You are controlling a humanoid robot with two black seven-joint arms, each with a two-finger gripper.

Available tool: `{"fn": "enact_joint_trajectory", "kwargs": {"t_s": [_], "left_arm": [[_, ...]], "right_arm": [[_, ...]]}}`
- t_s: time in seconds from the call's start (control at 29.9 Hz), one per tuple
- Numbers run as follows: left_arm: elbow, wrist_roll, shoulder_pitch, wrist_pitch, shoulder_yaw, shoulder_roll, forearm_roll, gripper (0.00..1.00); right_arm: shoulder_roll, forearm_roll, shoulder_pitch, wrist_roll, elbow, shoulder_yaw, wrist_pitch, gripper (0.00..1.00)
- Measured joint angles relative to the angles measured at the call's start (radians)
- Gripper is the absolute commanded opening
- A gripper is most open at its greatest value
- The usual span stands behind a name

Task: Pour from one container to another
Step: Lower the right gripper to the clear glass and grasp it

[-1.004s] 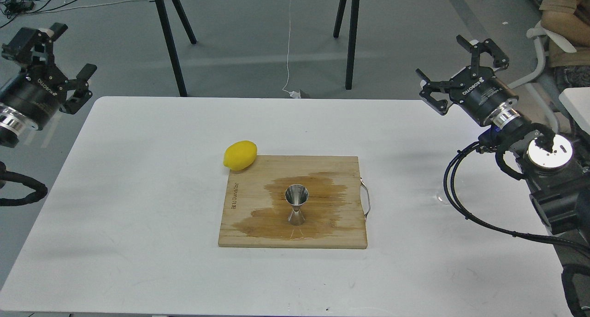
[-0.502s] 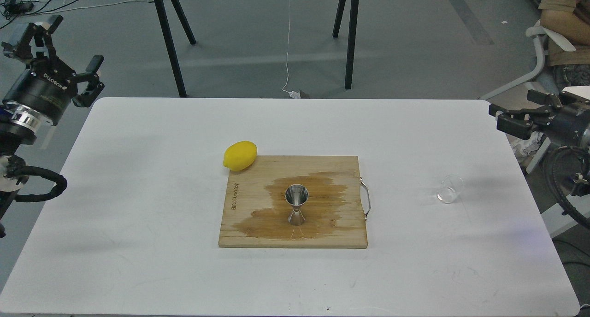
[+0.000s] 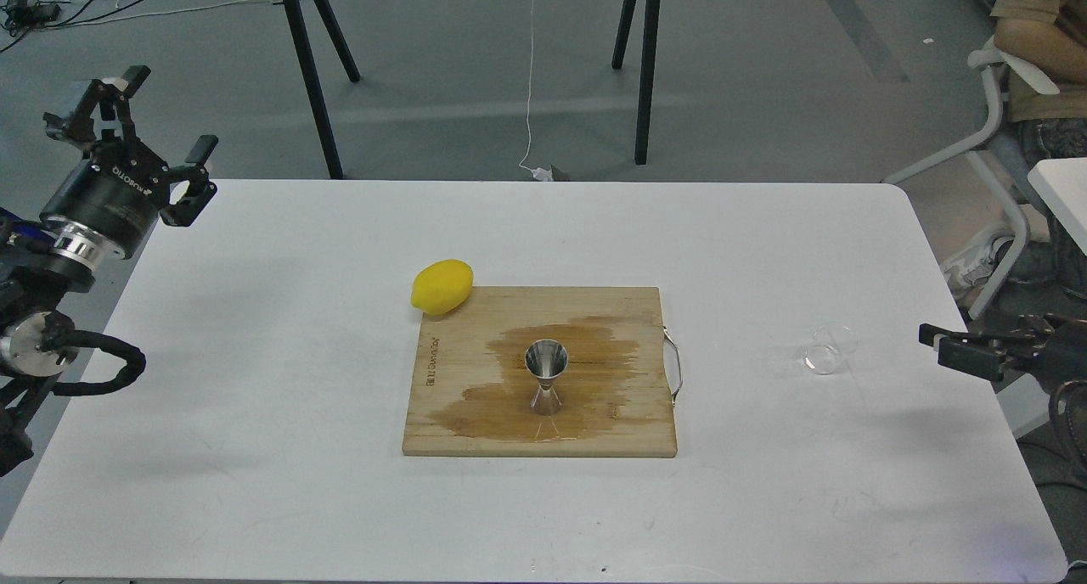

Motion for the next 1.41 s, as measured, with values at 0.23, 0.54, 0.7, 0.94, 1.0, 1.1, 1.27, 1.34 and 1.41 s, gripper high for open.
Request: {"fn": "enact_joint_trajectory", "kwargs": {"t_s": [0.23, 0.54, 0.7, 0.94, 1.0, 1.1, 1.27, 1.34, 1.41], "left_arm": [[0.000, 0.000, 0.001, 0.000, 0.001, 0.000, 0.000, 1.00], [0.001, 0.000, 0.002, 0.000, 0.002, -0.019, 0.002, 1.00], [0.001, 0.000, 0.005, 0.000, 0.003, -0.029, 0.002, 1.00], [0.002, 0.000, 0.008, 0.000, 0.000, -0.031, -0.001, 1.00], [0.002, 0.000, 0.009, 0.000, 0.000, -0.031, -0.001, 1.00], [0.002, 0.000, 0.010, 0.000, 0.000, -0.031, -0.001, 1.00], [0.002, 0.000, 0.014, 0.000, -0.001, -0.032, -0.001, 1.00], [0.002, 0.000, 0.014, 0.000, -0.001, -0.032, -0.002, 1.00], [0.002, 0.000, 0.015, 0.000, -0.002, -0.032, -0.002, 1.00]], "right_arm": [[0.143, -0.140, 0.040, 0.000, -0.065, -0.024, -0.009, 0.99], [0.219, -0.248, 0.111, 0.017, -0.096, -0.027, -0.074, 0.99], [0.254, -0.286, 0.177, 0.031, -0.145, -0.074, -0.096, 0.99], [0.290, -0.305, 0.245, 0.053, -0.198, -0.129, -0.098, 0.99], [0.303, -0.312, 0.257, 0.054, -0.206, -0.137, -0.098, 0.99], [0.313, -0.322, 0.267, 0.061, -0.210, -0.139, -0.098, 0.99], [0.322, -0.329, 0.282, 0.071, -0.217, -0.140, -0.097, 0.99], [0.328, -0.330, 0.288, 0.072, -0.225, -0.140, -0.097, 0.99], [0.332, -0.333, 0.294, 0.076, -0.232, -0.140, -0.096, 0.99]]}}
